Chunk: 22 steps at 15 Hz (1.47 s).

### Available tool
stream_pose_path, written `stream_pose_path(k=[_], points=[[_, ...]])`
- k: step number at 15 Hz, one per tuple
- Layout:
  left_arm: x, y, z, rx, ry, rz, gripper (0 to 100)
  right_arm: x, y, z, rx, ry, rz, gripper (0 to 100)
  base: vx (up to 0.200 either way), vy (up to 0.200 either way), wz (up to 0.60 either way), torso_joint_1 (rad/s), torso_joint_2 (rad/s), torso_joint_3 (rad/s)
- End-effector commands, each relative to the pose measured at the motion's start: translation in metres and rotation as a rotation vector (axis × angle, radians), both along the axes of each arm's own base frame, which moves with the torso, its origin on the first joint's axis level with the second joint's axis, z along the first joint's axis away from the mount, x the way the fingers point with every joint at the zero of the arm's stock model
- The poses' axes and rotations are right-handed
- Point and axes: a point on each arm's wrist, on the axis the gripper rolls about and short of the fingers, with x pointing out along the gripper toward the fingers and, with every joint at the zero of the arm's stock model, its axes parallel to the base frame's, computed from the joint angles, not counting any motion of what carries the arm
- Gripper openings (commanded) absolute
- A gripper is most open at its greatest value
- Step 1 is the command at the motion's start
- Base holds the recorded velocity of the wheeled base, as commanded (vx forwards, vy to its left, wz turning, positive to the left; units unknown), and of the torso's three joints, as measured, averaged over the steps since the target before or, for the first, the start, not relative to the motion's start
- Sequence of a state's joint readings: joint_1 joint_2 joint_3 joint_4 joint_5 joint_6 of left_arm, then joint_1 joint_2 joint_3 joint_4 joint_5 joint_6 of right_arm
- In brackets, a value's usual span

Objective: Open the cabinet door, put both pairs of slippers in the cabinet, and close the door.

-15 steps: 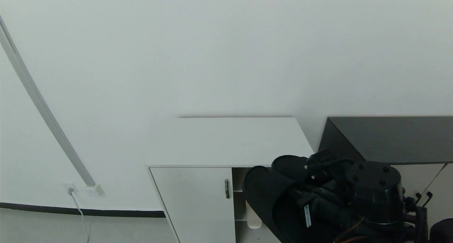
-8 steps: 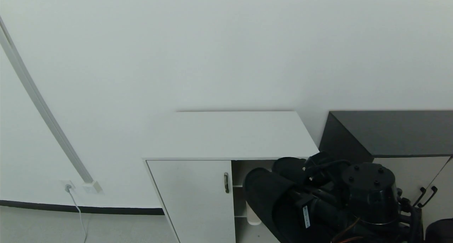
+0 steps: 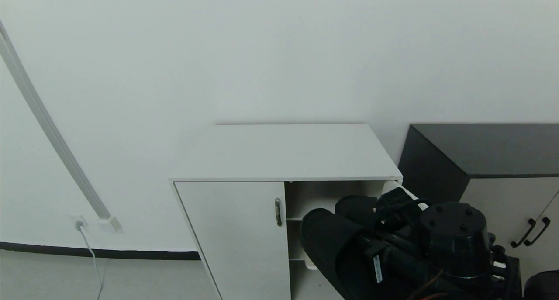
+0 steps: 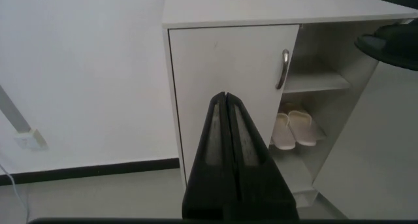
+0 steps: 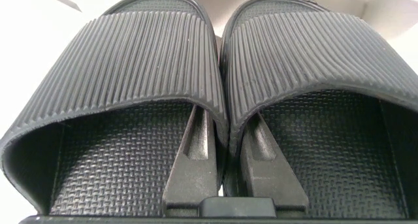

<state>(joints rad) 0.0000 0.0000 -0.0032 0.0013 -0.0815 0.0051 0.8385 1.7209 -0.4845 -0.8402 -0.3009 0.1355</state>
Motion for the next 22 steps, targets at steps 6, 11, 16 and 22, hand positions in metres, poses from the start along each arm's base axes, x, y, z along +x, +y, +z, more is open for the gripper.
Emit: stream_pose_path(k=[6, 11, 16, 22], points=[[0.0001, 0.0, 0.0, -0.001, 0.002, 0.0, 0, -0.0006, 0.0002, -0.0011, -0.004, 0.003, 0.002, 0, 0.0, 0.0, 0.0, -0.223, 0.54, 0.32], [0.0001, 0.0, 0.0, -0.001, 0.002, 0.0, 0, -0.0013, 0.0018, -0.0016, 0.0, 0.0, 0.009, 0, 0.0, 0.0, 0.0, -0.194, 0.51, 0.317], [0.0001, 0.0, 0.0, -0.001, 0.002, 0.0, 0, -0.0014, 0.0018, -0.0028, -0.002, 0.002, 0.009, 0, 0.0, 0.0, 0.0, -0.156, 0.48, 0.33], [0.0002, 0.0, -0.0005, -0.001, 0.003, 0.0, 0, -0.0019, 0.0018, -0.0032, -0.004, 0.003, 0.01, 0, 0.0, 0.0, 0.0, -0.112, 0.45, 0.344]])
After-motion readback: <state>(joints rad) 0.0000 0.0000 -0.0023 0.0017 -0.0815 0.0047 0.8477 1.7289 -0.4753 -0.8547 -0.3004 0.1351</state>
